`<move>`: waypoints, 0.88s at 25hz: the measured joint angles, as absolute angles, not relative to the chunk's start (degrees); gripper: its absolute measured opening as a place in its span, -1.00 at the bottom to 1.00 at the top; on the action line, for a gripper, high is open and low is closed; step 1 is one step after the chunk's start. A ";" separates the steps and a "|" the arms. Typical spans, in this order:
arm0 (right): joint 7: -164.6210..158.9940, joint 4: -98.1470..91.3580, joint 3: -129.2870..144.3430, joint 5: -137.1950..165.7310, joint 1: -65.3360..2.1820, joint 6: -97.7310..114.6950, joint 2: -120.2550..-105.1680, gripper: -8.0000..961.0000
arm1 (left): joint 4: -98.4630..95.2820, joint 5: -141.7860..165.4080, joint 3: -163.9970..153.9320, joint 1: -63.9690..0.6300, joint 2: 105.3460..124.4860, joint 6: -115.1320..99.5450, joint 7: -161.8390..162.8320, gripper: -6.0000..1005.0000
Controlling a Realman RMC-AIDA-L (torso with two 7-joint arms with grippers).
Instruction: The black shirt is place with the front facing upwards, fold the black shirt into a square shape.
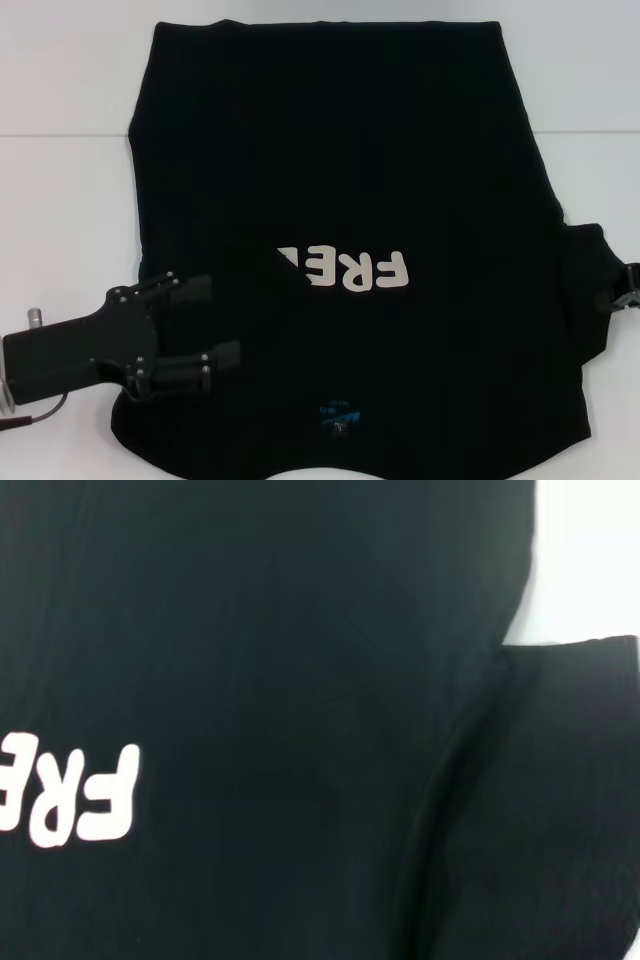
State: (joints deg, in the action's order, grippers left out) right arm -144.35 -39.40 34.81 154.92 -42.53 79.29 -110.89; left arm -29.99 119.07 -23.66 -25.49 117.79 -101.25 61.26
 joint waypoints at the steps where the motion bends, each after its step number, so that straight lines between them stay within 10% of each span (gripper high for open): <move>1: -144.32 -39.68 34.79 154.84 -42.36 79.37 -110.77 -0.98 | -29.96 119.07 -23.64 -25.49 117.76 -101.25 61.26 0.84; 22: -139.13 -48.06 37.88 151.17 -42.83 83.91 -110.92 -0.98 | -29.80 119.33 -23.65 -25.40 117.84 -100.95 61.26 0.84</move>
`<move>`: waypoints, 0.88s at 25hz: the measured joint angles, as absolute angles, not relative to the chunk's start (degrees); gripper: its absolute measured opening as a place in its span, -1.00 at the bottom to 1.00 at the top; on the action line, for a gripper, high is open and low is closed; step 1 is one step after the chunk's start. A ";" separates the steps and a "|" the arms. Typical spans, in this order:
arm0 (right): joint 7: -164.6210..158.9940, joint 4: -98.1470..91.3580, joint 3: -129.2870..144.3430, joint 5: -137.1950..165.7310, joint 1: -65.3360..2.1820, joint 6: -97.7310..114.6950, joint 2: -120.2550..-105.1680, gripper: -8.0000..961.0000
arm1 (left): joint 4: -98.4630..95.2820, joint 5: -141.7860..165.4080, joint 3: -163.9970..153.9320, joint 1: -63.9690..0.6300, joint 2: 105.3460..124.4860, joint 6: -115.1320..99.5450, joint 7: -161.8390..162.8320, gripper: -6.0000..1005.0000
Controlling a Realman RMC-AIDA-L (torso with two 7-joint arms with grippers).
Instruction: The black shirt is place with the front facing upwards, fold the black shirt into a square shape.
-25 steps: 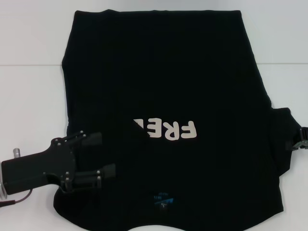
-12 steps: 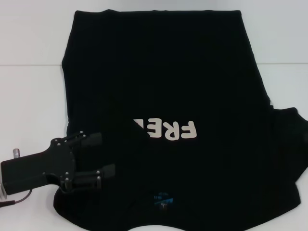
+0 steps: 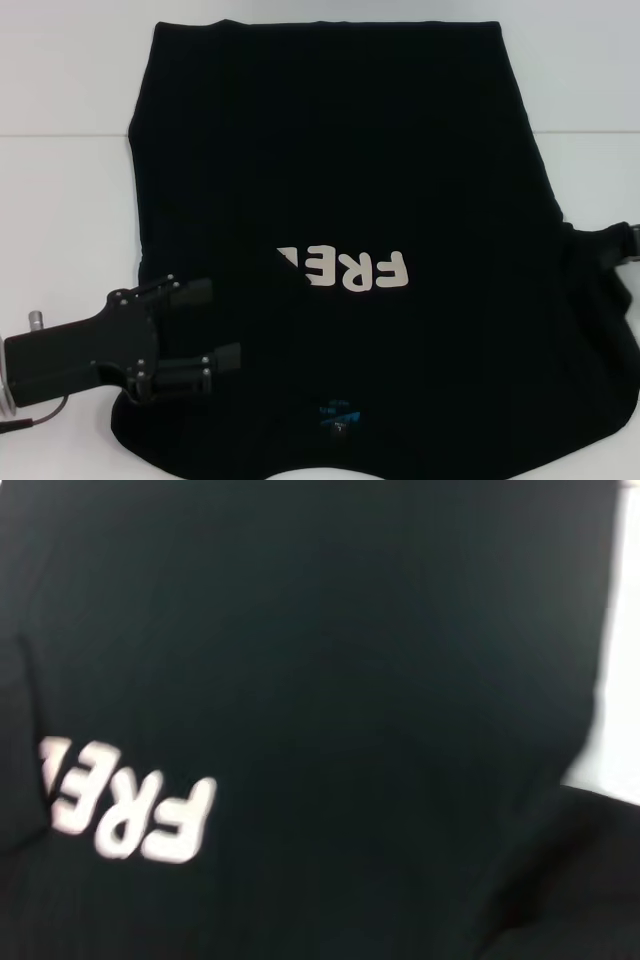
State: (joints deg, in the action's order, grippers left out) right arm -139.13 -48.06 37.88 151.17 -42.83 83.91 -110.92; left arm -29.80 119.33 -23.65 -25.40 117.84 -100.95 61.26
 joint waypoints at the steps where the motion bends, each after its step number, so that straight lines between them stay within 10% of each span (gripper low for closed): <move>1: -138.98 -48.06 39.28 151.18 -43.43 83.84 -111.19 -0.98 | -29.79 119.33 -23.73 -25.40 117.85 -100.93 61.26 0.84; 10: -136.52 -48.31 49.09 154.85 -50.11 83.04 -114.77 -0.98 | -29.79 119.44 -23.86 -25.38 118.03 -100.89 61.28 0.84; 22: -130.94 -48.44 49.44 152.23 -50.36 84.72 -115.57 -0.68 | -29.71 119.45 -23.89 -25.40 118.04 -100.90 61.42 0.84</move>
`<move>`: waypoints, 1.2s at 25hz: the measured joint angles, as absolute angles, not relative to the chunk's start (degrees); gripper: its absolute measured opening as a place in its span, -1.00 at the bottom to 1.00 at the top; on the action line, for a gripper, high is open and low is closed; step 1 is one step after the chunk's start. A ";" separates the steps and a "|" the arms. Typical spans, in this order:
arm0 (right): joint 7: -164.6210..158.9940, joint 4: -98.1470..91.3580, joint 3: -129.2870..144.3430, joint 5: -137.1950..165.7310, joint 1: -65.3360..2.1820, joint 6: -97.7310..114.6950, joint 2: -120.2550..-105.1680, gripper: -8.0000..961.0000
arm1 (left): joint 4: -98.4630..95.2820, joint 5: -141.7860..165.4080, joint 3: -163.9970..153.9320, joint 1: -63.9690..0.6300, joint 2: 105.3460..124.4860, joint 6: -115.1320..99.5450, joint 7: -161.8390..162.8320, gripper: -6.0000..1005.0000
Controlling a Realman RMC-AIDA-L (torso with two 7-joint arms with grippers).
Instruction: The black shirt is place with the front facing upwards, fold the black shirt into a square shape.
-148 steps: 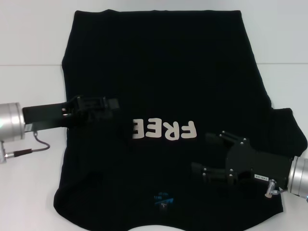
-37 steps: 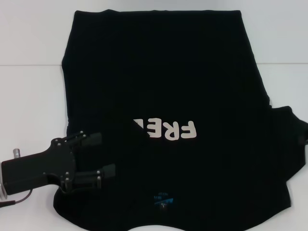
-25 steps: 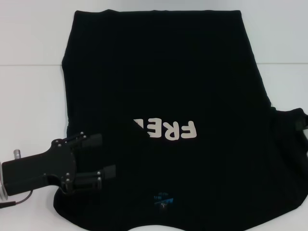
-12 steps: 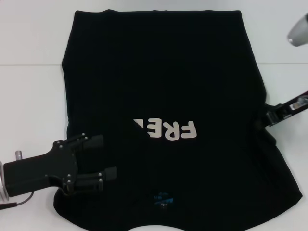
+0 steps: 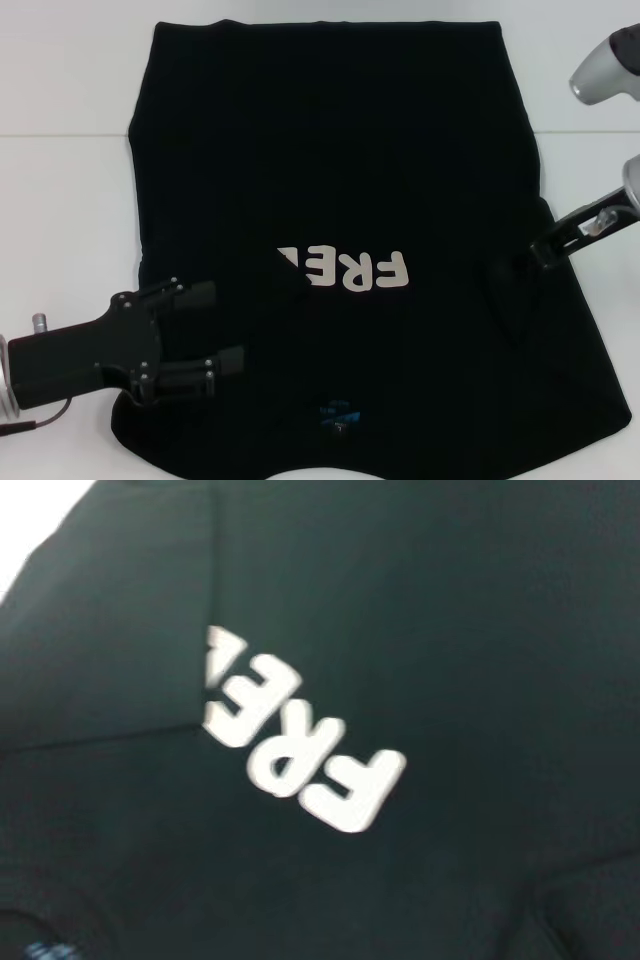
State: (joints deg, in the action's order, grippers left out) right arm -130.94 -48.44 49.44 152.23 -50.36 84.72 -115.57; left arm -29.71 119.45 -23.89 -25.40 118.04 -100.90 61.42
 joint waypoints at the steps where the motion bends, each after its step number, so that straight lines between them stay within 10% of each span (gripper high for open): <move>1: -130.32 -48.44 49.37 151.68 -50.27 84.94 -115.66 -0.60 | -29.70 119.45 -23.87 -25.42 118.04 -100.90 61.43 0.84; 17: -89.18 -35.79 35.04 112.57 -32.25 90.66 -114.52 0.32 | -29.55 119.68 -23.57 -27.86 113.99 -100.86 95.98 0.84; 30: -58.61 -29.26 35.62 114.52 -28.04 87.79 -119.80 0.97 | -42.04 133.86 -23.28 -27.19 109.40 -101.41 127.28 0.84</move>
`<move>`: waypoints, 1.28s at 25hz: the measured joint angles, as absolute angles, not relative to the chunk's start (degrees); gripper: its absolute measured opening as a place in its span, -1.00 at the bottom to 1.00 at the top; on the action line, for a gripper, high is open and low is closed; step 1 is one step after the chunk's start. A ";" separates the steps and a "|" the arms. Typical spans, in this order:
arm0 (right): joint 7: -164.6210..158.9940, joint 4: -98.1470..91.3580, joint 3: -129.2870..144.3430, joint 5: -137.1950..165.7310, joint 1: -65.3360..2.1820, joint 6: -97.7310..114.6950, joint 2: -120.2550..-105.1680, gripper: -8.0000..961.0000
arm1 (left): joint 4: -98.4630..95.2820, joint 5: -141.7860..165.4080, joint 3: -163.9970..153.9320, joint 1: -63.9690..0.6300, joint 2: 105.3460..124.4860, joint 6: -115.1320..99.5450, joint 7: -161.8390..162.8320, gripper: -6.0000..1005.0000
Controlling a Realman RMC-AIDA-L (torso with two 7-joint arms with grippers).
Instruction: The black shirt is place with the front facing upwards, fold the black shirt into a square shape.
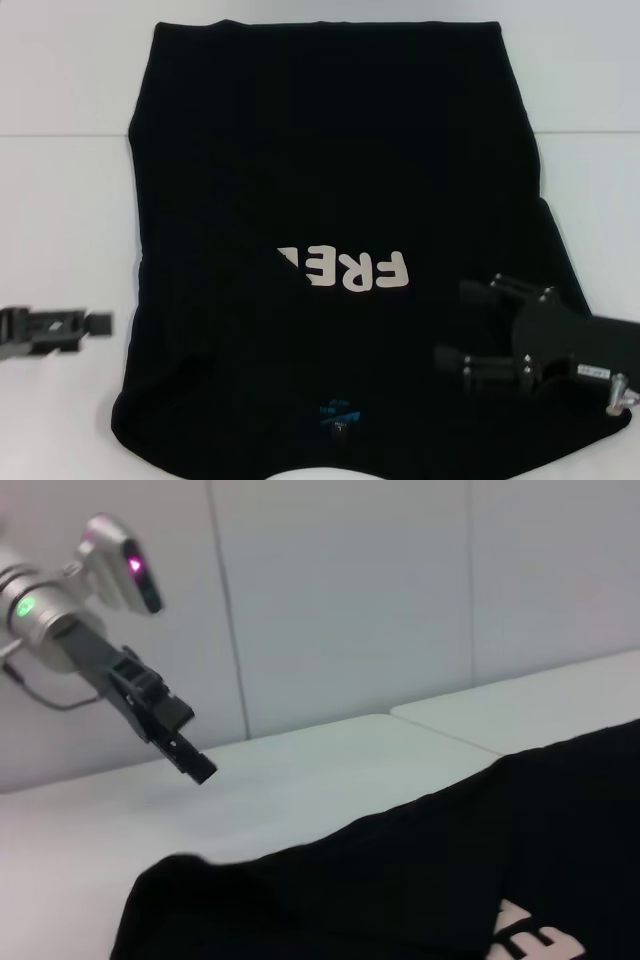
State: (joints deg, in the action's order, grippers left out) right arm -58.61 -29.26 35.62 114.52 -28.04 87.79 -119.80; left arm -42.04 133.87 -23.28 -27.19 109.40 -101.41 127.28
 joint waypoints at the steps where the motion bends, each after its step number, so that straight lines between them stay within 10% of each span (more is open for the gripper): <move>1: -57.19 -28.51 35.62 114.52 -28.03 87.54 -119.79 0.97 | -42.78 136.04 -23.25 -27.42 109.10 -101.39 128.71 0.84; 32: -54.22 -26.49 33.47 114.08 -28.48 82.91 -119.79 0.97 | -49.86 146.98 -38.53 -33.43 114.84 -97.36 126.55 0.84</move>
State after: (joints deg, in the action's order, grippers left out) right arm -54.22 -26.49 33.47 114.08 -28.48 82.91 -119.79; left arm -49.86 146.98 -38.53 -33.43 114.84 -97.36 126.55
